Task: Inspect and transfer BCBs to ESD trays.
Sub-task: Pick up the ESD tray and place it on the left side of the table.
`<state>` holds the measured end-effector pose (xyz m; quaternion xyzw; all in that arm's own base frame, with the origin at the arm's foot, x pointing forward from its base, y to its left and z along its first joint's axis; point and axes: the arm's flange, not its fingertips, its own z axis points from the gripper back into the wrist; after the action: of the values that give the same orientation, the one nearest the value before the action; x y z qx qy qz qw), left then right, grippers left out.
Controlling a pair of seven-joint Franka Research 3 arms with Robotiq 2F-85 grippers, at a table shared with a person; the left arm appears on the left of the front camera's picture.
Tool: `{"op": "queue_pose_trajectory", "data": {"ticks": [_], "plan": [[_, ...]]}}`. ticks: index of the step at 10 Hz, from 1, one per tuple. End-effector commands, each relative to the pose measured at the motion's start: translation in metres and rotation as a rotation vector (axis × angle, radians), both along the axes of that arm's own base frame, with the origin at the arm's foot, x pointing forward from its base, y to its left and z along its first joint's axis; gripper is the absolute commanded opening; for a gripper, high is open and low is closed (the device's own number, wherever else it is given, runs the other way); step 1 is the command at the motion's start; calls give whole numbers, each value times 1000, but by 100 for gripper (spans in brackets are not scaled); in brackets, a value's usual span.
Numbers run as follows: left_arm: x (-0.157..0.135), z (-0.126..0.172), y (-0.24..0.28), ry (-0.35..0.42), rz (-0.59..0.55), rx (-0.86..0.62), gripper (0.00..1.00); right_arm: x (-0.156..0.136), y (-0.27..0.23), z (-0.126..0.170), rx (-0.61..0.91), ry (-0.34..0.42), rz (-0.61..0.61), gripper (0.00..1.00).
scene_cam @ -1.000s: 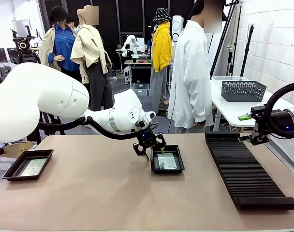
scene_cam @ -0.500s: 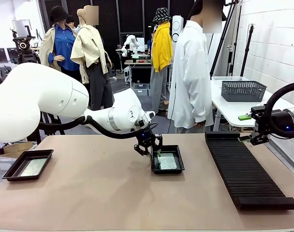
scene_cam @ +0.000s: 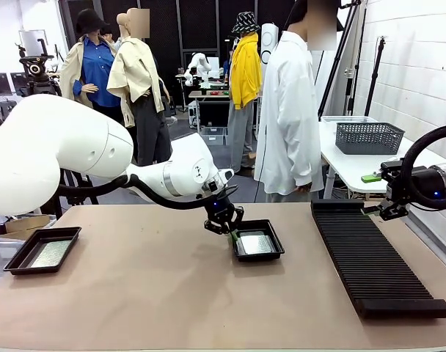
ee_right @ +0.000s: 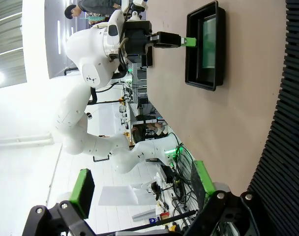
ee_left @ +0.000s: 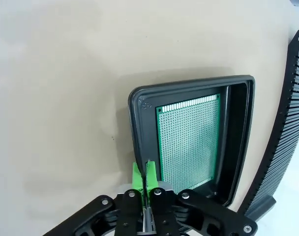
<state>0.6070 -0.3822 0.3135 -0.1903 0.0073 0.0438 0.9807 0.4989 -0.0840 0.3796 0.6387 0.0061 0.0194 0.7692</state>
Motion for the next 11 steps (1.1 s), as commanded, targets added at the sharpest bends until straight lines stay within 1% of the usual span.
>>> {"op": "queue_pose_trajectory", "data": {"ticks": [1,2,11], "plan": [[0,8,8,57,-12,-27,0,-1,1,0,-6,-3,-6,100],[0,0,0,0,0,0,0,-1,1,0,-6,-3,-6,100],[0,0,0,0,0,0,0,-1,1,0,-6,-3,-6,100]]}}
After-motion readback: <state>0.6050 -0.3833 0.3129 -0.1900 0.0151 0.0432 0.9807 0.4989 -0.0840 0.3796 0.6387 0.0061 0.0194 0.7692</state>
